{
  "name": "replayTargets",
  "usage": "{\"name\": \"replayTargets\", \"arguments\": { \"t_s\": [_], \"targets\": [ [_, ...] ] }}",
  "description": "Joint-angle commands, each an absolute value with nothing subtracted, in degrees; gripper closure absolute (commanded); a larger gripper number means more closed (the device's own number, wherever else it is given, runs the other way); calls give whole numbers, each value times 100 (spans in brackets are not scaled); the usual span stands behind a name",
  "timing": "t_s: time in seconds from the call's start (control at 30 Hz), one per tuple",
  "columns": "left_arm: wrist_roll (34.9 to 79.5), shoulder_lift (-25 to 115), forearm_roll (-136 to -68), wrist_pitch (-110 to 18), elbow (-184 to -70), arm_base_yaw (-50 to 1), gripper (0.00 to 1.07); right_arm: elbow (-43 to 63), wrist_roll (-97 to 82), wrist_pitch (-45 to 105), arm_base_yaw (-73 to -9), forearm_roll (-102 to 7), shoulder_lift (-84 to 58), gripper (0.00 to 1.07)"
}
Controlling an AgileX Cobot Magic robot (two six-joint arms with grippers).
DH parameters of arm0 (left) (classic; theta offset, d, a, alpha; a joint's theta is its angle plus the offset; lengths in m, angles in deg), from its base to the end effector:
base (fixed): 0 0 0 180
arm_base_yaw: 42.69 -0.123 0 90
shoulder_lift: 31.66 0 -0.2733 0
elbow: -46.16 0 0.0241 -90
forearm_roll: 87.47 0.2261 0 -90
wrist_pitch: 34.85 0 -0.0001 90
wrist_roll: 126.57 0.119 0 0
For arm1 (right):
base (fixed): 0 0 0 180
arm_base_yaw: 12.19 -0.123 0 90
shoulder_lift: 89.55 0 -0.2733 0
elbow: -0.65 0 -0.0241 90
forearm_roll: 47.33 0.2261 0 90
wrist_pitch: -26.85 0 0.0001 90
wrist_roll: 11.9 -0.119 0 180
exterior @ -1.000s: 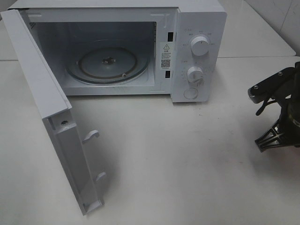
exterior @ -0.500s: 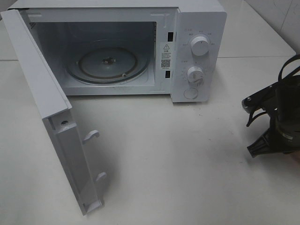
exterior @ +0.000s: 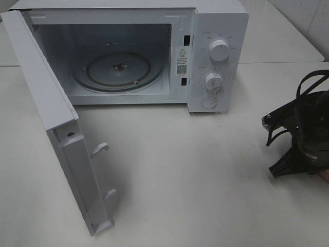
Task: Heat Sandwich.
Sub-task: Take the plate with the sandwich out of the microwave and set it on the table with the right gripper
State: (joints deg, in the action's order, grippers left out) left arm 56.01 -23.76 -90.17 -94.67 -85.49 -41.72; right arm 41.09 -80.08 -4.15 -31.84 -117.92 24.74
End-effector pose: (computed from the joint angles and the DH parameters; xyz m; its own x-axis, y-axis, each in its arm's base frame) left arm 0.0106 -0.0050 0.2539 -0.4377 0.0287 -0.8986 0.0628 0.9980 0.0013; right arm 0.2604 0.0315 0.0770 -0.9155 -0.3184 -0.2459 -0.1750 0.8656 -0.4691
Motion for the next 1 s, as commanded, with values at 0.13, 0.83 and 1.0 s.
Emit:
{"name": "replayTargets", "arguments": {
  "t_s": [0.13, 0.83, 1.0],
  "targets": [
    [5555, -2531, -9051, -9375, -8532, -4143, 5, 4080, -8100, -512, -3161, -11866, 2497, 100],
    [5555, -2531, -9051, -9375, -8532, -4143, 5, 4080, -5894, -518, -3161, -9391, 1116, 28],
    [5555, -2531, -9051, -9375, -8532, -4143, 5, 4080, -4364, -593, -3161, -7947, 520, 29]
  ]
}}
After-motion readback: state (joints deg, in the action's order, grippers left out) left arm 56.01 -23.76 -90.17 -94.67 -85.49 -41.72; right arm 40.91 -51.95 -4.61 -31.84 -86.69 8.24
